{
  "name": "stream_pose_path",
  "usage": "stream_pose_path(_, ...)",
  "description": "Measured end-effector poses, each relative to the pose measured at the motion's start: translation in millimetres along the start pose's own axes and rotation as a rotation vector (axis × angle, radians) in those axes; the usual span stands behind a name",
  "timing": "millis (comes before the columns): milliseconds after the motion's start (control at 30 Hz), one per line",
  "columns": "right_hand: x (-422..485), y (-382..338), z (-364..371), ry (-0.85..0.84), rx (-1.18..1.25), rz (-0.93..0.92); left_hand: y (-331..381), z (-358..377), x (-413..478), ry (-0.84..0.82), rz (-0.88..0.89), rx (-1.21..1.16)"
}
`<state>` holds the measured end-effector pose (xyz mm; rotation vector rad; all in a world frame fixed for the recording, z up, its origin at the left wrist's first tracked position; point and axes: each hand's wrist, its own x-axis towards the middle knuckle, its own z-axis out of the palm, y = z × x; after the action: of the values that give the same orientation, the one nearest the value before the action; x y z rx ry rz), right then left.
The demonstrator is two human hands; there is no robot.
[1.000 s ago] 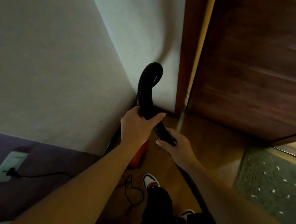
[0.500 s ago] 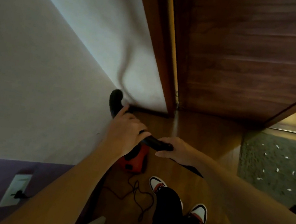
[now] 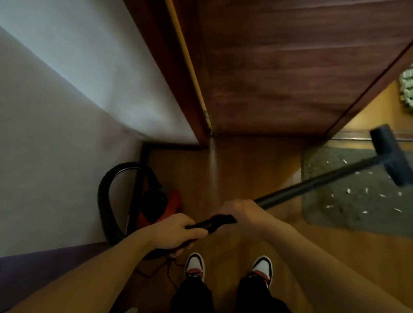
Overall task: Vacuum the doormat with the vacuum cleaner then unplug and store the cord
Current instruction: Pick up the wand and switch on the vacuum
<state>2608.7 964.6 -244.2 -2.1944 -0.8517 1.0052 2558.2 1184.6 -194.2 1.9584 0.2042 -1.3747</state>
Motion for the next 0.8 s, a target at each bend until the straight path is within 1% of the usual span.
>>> stream_pose_path(67,-10,12,15,0.243,-0.009,0.036,-6,4,8,0.017,0.021,-0.074)
stream_pose_path(100,-15,21,27,0.387,0.031,0.109,-9,4,11,0.017,0.030,-0.108)
stream_pose_path(167,-21,28,49,0.648,0.196,0.373,-17,4,15,0.014,0.053,-0.172)
stream_pose_path(233,-18,28,70,0.844,0.481,0.642,-26,2,16,0.008,0.073,-0.214)
stream_pose_path(267,-13,26,77,0.896,0.683,0.739,-33,2,17,0.003,0.083,-0.223)
stream_pose_path(300,-6,24,82,0.929,0.910,0.794,-41,1,19,-0.005,0.092,-0.224)
stream_pose_path(367,15,21,96,0.963,1.352,0.799,-59,2,25,-0.014,0.103,-0.221)
stream_pose_path(400,26,20,105,0.987,1.513,0.773,-69,3,26,-0.017,0.109,-0.222)
stream_pose_path(500,68,16,130,1.160,1.832,0.767,-96,1,33,-0.044,0.132,-0.176)
stream_pose_path(567,91,12,146,1.321,2.025,0.726,-112,-3,41,-0.058,0.125,-0.123)
stream_pose_path(600,100,9,153,1.397,2.099,0.721,-120,-5,45,-0.068,0.119,-0.096)
stream_pose_path(667,113,9,170,1.476,2.171,0.803,-135,-7,52,-0.084,0.122,-0.049)
stream_pose_path(733,123,9,190,1.485,2.139,0.917,-151,-5,58,-0.106,0.116,-0.033)
stream_pose_path(800,133,12,211,1.476,2.057,1.032,-169,-2,66,-0.148,0.089,-0.062)
